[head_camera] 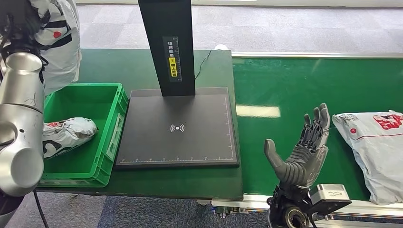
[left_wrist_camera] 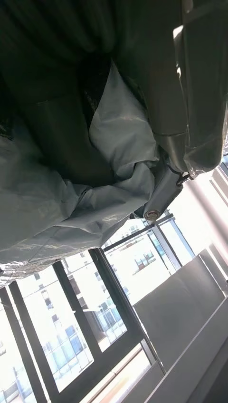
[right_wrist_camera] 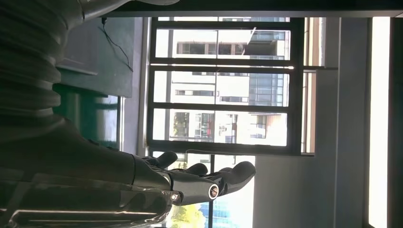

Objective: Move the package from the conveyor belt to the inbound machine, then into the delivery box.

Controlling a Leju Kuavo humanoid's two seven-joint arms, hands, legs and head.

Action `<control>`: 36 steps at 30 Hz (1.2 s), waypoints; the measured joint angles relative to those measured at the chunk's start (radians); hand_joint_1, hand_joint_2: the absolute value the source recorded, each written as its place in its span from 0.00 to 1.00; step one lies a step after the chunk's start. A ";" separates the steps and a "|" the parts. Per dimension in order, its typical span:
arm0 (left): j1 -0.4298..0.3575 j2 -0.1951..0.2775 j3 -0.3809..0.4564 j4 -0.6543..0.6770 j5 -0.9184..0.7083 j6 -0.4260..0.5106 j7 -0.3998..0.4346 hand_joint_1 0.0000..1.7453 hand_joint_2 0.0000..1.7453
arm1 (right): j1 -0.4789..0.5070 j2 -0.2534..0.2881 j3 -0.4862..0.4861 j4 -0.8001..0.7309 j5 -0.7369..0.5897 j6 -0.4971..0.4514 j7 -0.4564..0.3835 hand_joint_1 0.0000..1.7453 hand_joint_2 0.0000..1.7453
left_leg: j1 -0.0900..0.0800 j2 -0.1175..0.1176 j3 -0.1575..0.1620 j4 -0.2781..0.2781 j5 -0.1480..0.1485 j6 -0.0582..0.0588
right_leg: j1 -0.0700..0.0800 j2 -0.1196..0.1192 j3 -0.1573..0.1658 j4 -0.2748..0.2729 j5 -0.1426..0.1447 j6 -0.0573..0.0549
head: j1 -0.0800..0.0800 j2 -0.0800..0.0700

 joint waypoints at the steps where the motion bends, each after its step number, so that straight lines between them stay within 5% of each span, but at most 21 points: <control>1: 0.004 0.001 0.002 0.000 0.000 0.000 -0.001 1.00 1.00 | 0.000 0.000 0.000 -0.001 0.000 -0.001 0.000 0.00 1.00 | 0.000 0.000 0.000 0.000 0.000 0.000 | 0.000 0.000 0.000 0.000 0.000 0.000 | 0.000 0.000; 18: 0.089 0.034 0.051 -0.016 0.060 -0.088 -0.104 1.00 1.00 | 0.029 0.000 -0.007 -0.022 0.001 -0.008 0.000 0.00 1.00 | 0.000 0.000 0.000 0.000 0.000 0.000 | 0.000 0.000 -0.001 0.000 0.000 0.000 | 0.000 0.000; 28: 0.252 0.022 0.059 -0.076 0.114 -0.106 -0.194 1.00 1.00 | 0.040 0.003 -0.013 -0.041 0.006 -0.008 0.000 0.00 1.00 | -0.001 0.001 0.000 0.000 0.000 0.000 | 0.000 0.000 -0.001 0.000 0.000 0.000 | 0.000 0.000; 36: 0.530 -0.017 0.070 -0.273 0.197 -0.130 -0.241 1.00 1.00 | 0.042 0.006 -0.019 -0.047 0.010 -0.013 0.000 0.00 1.00 | -0.001 0.002 0.000 0.000 -0.001 -0.001 | 0.000 0.001 -0.001 0.000 -0.001 0.000 | 0.000 0.000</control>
